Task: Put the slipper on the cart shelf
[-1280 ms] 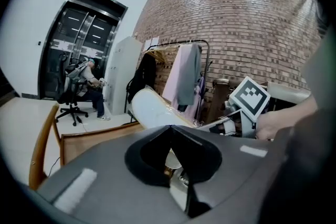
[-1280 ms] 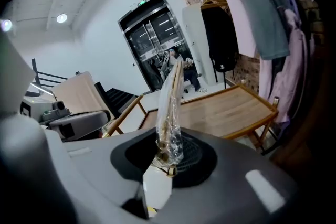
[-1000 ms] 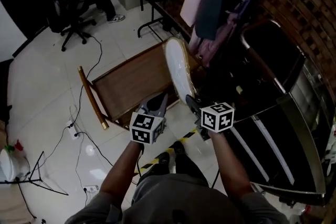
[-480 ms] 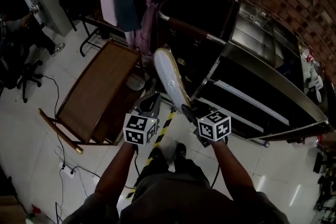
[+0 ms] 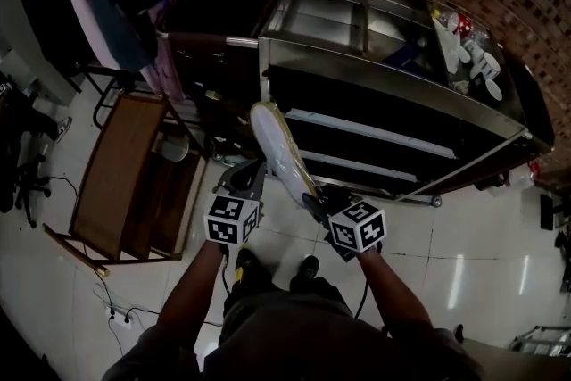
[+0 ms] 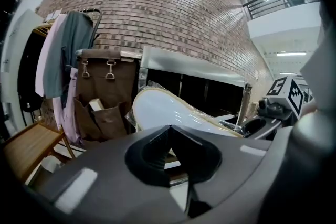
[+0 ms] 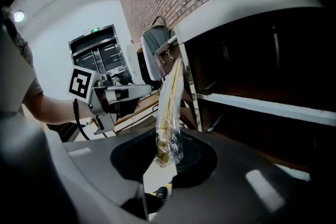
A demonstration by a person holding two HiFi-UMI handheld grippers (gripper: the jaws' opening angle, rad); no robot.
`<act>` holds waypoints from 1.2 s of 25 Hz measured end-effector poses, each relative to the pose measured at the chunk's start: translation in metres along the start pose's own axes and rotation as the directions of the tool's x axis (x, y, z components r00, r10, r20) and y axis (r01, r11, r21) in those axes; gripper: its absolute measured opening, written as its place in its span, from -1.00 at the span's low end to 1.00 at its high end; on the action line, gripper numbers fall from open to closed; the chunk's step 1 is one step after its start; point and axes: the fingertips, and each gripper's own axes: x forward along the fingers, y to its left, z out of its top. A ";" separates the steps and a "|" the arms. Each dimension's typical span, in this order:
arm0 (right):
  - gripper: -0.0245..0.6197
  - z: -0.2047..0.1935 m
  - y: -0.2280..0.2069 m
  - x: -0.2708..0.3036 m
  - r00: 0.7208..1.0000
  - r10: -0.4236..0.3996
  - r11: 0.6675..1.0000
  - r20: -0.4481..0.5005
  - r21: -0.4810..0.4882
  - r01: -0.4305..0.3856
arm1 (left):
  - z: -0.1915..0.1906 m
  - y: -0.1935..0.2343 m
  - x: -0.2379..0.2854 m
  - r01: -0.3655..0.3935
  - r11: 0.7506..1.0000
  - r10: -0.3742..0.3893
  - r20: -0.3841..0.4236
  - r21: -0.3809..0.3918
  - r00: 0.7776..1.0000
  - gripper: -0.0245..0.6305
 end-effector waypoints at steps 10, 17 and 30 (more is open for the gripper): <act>-0.73 -0.049 -0.106 -0.129 0.983 -0.179 0.979 0.041 0.111 0.174 | 0.001 -0.149 0.078 0.158 0.986 -0.156 -0.040 0.057 0.987 -0.90; -0.73 -0.055 -0.177 -0.178 0.934 -0.348 0.914 0.081 0.250 0.319 | 0.010 -0.199 0.119 0.267 0.960 -0.262 -0.066 0.088 0.963 -0.90; -0.73 -0.019 -0.279 -0.165 0.840 -0.541 0.770 0.041 0.427 0.475 | 0.032 -0.208 0.194 0.425 0.900 -0.417 -0.088 0.100 0.905 -0.90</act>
